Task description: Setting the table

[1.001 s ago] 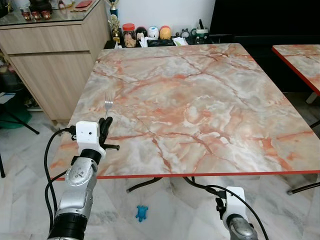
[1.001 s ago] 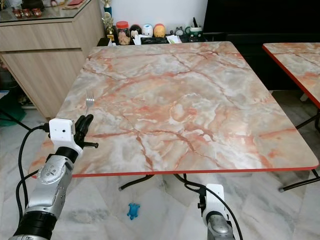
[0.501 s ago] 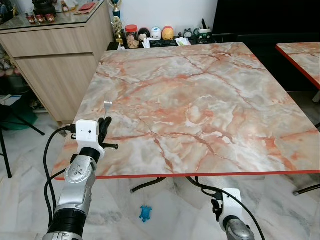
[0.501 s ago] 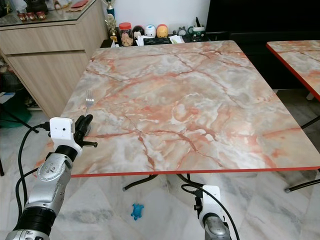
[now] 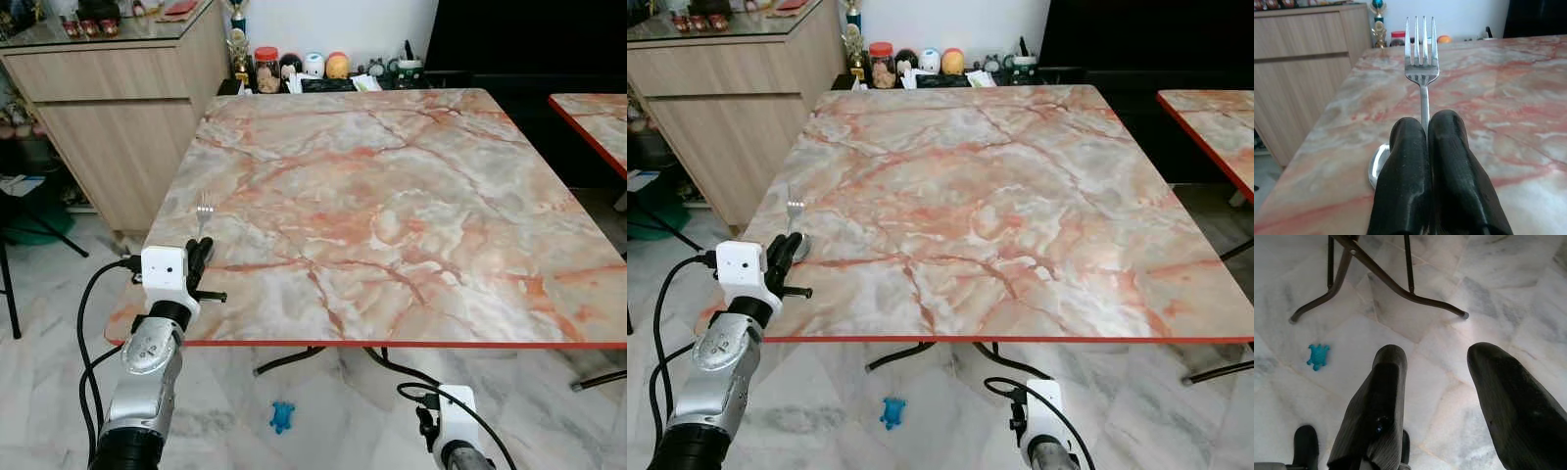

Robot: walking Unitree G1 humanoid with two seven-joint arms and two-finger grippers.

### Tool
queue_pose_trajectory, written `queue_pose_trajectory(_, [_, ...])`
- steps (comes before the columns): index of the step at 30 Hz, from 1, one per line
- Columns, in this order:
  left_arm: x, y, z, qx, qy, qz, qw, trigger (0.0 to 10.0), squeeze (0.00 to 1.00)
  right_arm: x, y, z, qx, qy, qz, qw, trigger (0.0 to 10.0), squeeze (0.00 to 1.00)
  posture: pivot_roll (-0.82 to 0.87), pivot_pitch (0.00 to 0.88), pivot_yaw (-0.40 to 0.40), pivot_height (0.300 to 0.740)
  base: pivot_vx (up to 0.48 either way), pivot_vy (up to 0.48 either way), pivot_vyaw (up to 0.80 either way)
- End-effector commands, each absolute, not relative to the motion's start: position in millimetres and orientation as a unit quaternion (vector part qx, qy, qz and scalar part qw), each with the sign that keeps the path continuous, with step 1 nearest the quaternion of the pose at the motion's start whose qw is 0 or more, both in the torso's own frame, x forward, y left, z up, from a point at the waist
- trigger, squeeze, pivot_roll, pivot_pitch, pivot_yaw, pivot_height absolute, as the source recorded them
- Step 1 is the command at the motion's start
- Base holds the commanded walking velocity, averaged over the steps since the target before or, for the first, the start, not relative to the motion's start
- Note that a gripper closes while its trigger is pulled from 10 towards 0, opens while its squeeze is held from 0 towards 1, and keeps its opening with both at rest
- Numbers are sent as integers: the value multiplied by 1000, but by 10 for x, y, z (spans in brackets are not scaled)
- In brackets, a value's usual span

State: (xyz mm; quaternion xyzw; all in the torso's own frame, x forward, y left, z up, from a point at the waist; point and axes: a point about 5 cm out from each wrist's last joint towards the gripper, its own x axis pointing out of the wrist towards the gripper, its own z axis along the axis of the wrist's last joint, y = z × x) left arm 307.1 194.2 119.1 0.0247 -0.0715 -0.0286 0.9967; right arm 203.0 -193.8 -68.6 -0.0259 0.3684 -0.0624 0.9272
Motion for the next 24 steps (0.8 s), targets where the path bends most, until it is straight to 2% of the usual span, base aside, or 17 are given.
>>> queue_pose_trajectory(1, [3054, 1941, 1229, 30, -76, -28, 996, 10000, 0, 2018, -1956, -685, -22, 364, -79, 928, 10000, 0, 100, 0, 6, 740, 0, 0, 0])
queue_pose_trajectory(14, [2984, 2004, 1223, 34, -72, -19, 997, 10000, 0, 2010, -1954, -684, -14, 358, -92, 929, 10000, 0, 106, 0, 4, 740, 0, 0, 0])
queue_pose_trajectory(24, [3041, 1900, 1186, 31, -56, -34, 997, 10000, 0, 1972, -1936, -733, 13, 390, -80, 917, 10000, 0, 113, 0, 5, 740, 0, 0, 0])
